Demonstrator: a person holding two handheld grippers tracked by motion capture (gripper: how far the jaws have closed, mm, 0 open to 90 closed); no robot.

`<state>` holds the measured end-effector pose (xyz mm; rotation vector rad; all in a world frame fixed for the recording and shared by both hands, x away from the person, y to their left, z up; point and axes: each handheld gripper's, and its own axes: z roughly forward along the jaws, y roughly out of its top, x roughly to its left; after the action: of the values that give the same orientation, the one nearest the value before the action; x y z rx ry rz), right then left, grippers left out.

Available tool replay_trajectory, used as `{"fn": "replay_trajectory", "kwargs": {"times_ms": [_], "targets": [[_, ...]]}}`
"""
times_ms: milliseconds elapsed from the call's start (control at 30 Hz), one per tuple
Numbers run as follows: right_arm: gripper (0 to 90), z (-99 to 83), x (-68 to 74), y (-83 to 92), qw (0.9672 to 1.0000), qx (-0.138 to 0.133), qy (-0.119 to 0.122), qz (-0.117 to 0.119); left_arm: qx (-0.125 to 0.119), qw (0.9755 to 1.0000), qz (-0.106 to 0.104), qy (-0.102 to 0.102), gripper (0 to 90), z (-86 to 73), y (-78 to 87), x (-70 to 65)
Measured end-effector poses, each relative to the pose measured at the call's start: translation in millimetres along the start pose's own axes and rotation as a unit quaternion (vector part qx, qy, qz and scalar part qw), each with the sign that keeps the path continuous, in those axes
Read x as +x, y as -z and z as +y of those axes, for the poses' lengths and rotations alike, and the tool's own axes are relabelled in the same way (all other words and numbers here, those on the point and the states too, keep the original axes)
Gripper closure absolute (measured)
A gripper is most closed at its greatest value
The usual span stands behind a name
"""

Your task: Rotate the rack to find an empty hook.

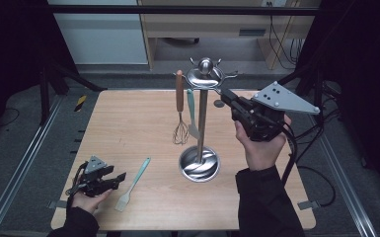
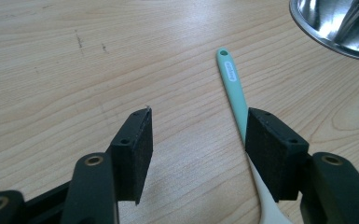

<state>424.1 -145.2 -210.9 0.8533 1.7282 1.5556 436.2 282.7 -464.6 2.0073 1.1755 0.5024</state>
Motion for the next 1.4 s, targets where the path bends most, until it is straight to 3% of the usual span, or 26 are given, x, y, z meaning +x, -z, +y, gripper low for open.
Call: {"fn": "replay_trajectory", "kwargs": {"times_ms": [500, 1033, 1267, 1400], "targets": [[90.0, 1.6, 13.3, -0.6, 0.9997, -0.005, 0.011, 0.021, 0.001, 1.0000, 0.001, 0.001, 41.6, 0.0, -0.2, 0.0], [90.0, 5.0, 30.1, -12.3, 0.9989, 0.004, 0.022, 0.040, 0.002, 1.0000, 0.002, 0.001, 41.7, 0.1, -0.2, 0.0], [90.0, 3.0, 29.5, -11.4, 0.9987, 0.006, 0.023, 0.045, -0.001, 1.0000, 0.002, 0.003, 41.7, 0.1, 0.3, 0.2], [90.0, -8.2, 22.3, -7.0, 0.9988, 0.017, 0.023, 0.039, -0.001, 1.0000, 0.002, 0.003, 41.7, 0.1, 0.4, 0.3]]}}
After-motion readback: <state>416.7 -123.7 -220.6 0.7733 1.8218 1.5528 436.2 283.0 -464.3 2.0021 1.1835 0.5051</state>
